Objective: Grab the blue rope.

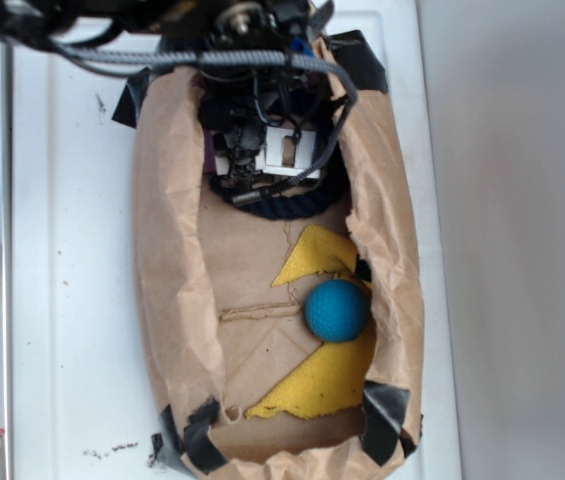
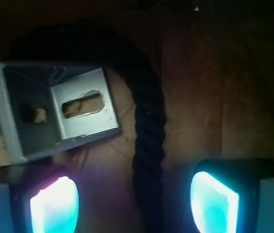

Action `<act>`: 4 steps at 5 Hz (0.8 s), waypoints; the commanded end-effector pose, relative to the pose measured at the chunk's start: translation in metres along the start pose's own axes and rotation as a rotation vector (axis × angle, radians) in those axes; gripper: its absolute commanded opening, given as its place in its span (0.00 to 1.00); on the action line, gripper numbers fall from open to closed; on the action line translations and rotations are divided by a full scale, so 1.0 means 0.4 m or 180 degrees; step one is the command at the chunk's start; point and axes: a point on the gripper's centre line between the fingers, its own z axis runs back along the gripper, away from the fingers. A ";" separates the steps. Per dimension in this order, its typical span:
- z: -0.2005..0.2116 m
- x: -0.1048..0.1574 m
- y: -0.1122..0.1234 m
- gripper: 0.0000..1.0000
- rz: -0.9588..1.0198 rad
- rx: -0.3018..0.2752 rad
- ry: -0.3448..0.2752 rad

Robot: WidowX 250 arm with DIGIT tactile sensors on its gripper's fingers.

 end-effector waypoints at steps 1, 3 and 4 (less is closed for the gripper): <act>-0.008 0.061 -0.016 1.00 0.0040 0.0263 -0.0338; -0.047 0.035 -0.080 1.00 -0.0290 0.0228 -0.0338; -0.066 0.025 -0.118 1.00 -0.0422 0.0180 -0.0318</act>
